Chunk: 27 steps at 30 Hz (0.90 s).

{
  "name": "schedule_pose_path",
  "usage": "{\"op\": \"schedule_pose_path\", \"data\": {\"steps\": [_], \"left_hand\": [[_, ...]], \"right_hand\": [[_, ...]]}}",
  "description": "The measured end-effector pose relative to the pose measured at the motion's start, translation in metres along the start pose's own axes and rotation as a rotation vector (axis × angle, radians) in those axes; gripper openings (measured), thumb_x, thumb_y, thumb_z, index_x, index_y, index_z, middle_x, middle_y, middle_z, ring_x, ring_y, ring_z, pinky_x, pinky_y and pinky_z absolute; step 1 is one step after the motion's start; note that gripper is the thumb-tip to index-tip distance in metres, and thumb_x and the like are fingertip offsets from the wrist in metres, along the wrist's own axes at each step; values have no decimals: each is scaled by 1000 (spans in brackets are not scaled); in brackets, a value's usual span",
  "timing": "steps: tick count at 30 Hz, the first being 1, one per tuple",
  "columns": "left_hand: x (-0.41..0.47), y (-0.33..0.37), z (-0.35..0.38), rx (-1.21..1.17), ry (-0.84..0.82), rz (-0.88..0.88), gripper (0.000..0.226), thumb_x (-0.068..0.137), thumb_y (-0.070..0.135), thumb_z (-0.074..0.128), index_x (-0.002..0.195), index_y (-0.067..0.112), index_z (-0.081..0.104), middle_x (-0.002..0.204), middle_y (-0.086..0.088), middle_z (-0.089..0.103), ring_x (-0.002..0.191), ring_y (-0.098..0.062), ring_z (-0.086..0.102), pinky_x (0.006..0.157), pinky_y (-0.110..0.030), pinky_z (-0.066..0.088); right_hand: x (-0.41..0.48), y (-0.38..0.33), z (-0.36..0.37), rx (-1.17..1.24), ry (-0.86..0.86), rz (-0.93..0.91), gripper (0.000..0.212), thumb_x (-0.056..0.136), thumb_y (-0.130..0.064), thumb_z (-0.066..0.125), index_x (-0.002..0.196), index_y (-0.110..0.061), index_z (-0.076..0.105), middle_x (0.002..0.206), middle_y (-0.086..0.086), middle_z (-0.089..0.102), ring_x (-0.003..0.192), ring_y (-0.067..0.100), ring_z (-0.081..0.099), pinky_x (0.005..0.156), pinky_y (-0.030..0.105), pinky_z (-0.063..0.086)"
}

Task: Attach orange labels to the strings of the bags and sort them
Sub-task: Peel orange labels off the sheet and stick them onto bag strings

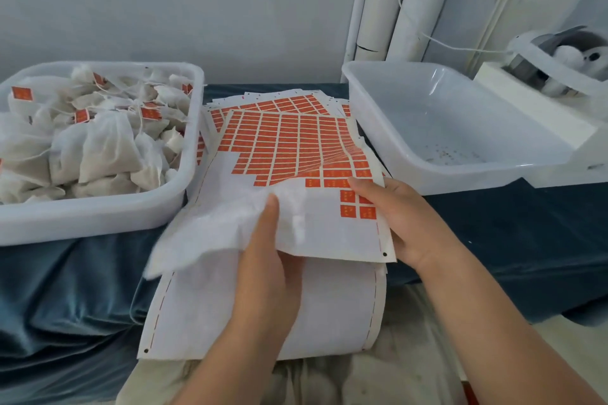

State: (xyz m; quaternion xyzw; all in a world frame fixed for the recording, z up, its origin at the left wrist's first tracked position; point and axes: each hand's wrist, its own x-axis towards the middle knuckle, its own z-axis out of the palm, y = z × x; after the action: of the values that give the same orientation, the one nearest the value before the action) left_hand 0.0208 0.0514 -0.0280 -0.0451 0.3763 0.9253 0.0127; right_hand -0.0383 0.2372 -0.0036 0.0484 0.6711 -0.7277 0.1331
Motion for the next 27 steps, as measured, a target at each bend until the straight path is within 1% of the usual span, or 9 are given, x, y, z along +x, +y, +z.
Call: {"op": "schedule_pose_path", "data": {"steps": [2, 6, 10, 12, 14, 16, 20, 24, 27], "left_hand": [[2, 1, 0, -85, 110, 27, 28, 107, 29, 59, 132, 31, 72, 134, -3, 73, 124, -27, 70, 98, -45, 60], [6, 0, -5, 14, 195, 81, 34, 104, 15, 62, 135, 29, 64, 129, 0, 76, 118, -23, 73, 94, -43, 62], [11, 1, -10, 66, 223, 58, 45, 100, 19, 71, 141, 31, 60, 131, 0, 74, 120, -26, 72, 104, -56, 55], [13, 1, -12, 55, 274, 36, 47, 97, 19, 75, 140, 32, 61, 129, 0, 75, 118, -27, 73, 104, -59, 55], [13, 0, -12, 81, 314, 51, 52, 94, 21, 78, 140, 36, 60, 127, 4, 76, 115, -24, 75, 101, -57, 57], [11, -3, -11, 146, 323, 88, 55, 93, 26, 80, 141, 40, 58, 126, 9, 76, 113, -19, 75, 97, -53, 60], [10, -10, -11, 200, 298, 131, 52, 92, 31, 81, 140, 37, 61, 127, 7, 76, 114, -18, 75, 97, -47, 61], [9, -12, -12, 232, 259, 136, 46, 94, 31, 79, 138, 33, 65, 128, 4, 76, 117, -21, 74, 101, -50, 57], [9, -14, -14, 332, 267, 186, 44, 94, 34, 79, 136, 34, 66, 126, 11, 75, 117, -11, 72, 102, -42, 55]], "right_hand": [[1, 2, 3, -13, -36, 37, 38, 94, -41, 75, 132, -36, 68, 123, -5, 77, 111, 19, 75, 94, 48, 59], [3, 8, 11, -157, 91, -2, 35, 89, -53, 76, 121, -38, 72, 112, -13, 79, 104, 12, 77, 100, 53, 55], [0, 9, 16, -76, 553, -194, 27, 95, -65, 61, 102, -40, 68, 90, -21, 76, 89, 5, 76, 84, 41, 61], [-7, 5, 19, -58, 617, -350, 23, 99, -61, 56, 90, -41, 66, 82, -20, 73, 80, 0, 74, 69, 28, 61], [-16, 3, 23, -154, 572, -524, 23, 99, -58, 57, 85, -41, 66, 83, -17, 74, 81, 4, 75, 62, 18, 59], [-21, 2, 29, -276, 474, -612, 23, 97, -58, 60, 89, -39, 69, 90, -18, 76, 85, 5, 76, 66, 12, 57], [-14, 18, 38, -772, 287, -488, 26, 100, -61, 55, 102, -41, 71, 93, -29, 71, 95, -14, 66, 67, 3, 51], [-11, 29, 47, -956, 305, -570, 28, 106, -50, 51, 102, -33, 74, 83, -22, 66, 85, -2, 65, 66, 13, 51], [-14, 30, 51, -995, 304, -629, 33, 103, -56, 53, 102, -33, 76, 85, -18, 69, 82, 3, 66, 69, 22, 56]]}}
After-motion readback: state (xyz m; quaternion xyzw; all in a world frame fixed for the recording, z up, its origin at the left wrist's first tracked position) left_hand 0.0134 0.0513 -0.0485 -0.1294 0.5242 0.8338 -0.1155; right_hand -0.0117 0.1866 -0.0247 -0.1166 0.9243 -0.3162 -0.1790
